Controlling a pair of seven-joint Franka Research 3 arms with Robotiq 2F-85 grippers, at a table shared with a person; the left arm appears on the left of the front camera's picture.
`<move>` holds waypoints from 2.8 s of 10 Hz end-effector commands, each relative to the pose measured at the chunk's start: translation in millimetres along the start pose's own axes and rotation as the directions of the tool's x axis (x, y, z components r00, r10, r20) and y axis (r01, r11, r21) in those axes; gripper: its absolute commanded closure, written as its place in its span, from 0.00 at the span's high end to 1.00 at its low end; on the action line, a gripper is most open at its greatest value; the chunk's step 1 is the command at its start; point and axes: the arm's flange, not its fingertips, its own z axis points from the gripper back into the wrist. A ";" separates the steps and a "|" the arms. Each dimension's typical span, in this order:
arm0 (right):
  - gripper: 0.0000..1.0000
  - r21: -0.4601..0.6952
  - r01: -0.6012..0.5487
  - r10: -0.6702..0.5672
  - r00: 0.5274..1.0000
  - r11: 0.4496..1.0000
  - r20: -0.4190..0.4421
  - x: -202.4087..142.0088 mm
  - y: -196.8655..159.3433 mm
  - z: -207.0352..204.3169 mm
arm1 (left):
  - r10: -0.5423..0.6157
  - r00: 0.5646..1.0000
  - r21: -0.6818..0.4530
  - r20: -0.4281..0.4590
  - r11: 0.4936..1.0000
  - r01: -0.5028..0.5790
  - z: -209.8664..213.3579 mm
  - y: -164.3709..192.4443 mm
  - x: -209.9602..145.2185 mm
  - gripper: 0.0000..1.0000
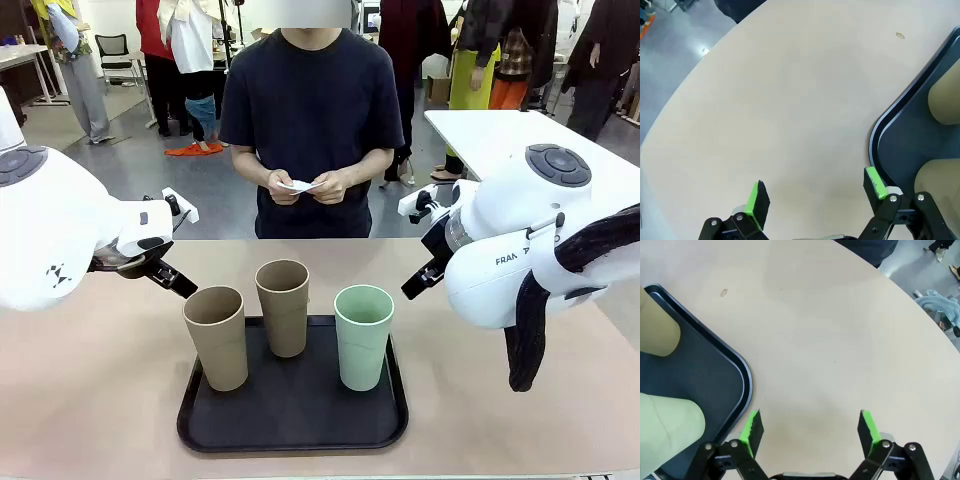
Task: Place coasters on the table and set cups on them.
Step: Pick up one Reusable plastic cup and place it on a coaster set by the human.
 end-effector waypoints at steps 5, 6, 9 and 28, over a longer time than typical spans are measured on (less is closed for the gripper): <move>1.00 0.000 0.000 0.000 1.000 1.000 0.000 0.0 0.0 0.0 | 0.000 1.000 0.000 0.000 1.000 0.000 0.0 -0.1 0.0 1.00; 1.00 0.000 0.000 0.000 1.000 1.000 0.000 0.0 0.0 0.0 | 0.000 1.000 0.000 0.000 1.000 0.000 0.0 -0.1 0.0 1.00; 1.00 0.000 0.000 0.000 1.000 1.000 0.000 0.0 0.0 0.0 | 0.000 1.000 0.000 0.000 1.000 0.000 0.0 -0.1 0.0 1.00; 1.00 -0.081 -0.084 0.063 0.971 0.993 -0.229 31.8 -1.9 202.2 | -0.092 0.973 -0.048 -0.210 0.995 0.084 196.3 -8.6 65.3 1.00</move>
